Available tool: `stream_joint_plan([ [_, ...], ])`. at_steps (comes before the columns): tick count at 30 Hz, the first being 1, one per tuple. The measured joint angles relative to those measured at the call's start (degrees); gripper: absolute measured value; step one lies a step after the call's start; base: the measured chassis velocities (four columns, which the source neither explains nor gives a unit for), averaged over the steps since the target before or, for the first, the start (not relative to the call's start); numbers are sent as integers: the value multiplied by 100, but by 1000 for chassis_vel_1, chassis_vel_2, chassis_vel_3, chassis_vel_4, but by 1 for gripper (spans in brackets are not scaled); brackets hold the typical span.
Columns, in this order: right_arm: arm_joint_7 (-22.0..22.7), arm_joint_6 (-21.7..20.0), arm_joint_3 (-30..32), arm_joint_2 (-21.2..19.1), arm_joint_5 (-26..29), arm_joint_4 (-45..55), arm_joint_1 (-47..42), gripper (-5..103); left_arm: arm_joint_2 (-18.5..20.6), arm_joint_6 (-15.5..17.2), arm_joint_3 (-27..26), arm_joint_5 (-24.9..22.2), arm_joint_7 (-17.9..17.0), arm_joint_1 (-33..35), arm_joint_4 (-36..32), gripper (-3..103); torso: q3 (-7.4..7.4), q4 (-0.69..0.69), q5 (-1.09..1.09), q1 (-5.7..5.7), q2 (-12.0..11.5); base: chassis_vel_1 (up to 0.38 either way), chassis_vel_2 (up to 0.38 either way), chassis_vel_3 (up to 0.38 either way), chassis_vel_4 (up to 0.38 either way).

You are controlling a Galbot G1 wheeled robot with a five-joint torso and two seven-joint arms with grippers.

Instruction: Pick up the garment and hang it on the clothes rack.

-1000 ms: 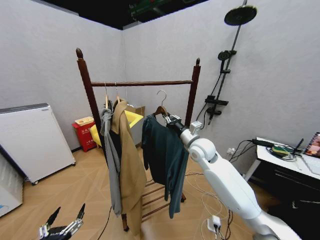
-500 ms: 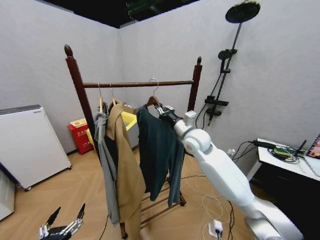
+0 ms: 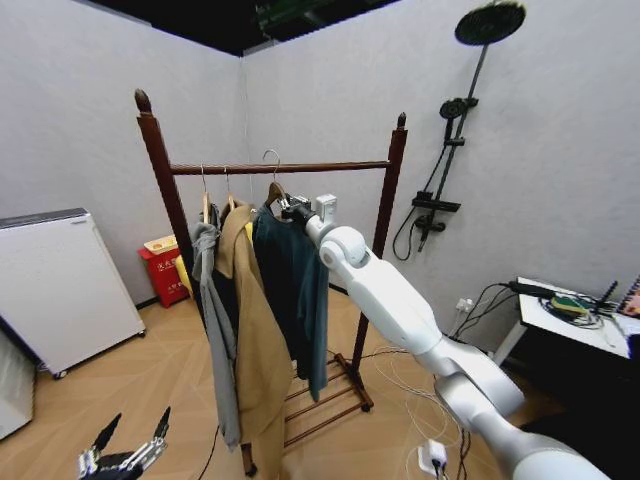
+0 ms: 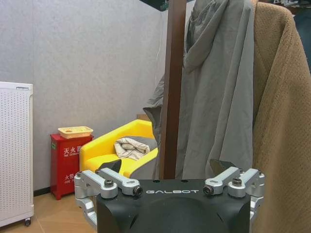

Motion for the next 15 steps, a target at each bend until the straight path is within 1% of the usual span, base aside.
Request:
stream_joint_plan([
  [8, 108, -114, -82, 150, 88, -252, 27, 10, 0, 0, 0, 0, 0, 0, 0, 100, 0, 1, 0, 0, 0, 0, 0, 0, 0],
  [14, 143, -162, -127, 104, 85, -166, -78, 10, 0, 0, 0, 0, 0, 0, 0, 100, -1, 1, 0, -1, 0, 0, 0, 0, 0],
  [15, 141, -176, -126, 95, 80, -147, -99, 7, 0, 0, 0, 0, 0, 0, 0, 100, -1, 0, 0, -1, 0, 0, 0, 0, 0],
])
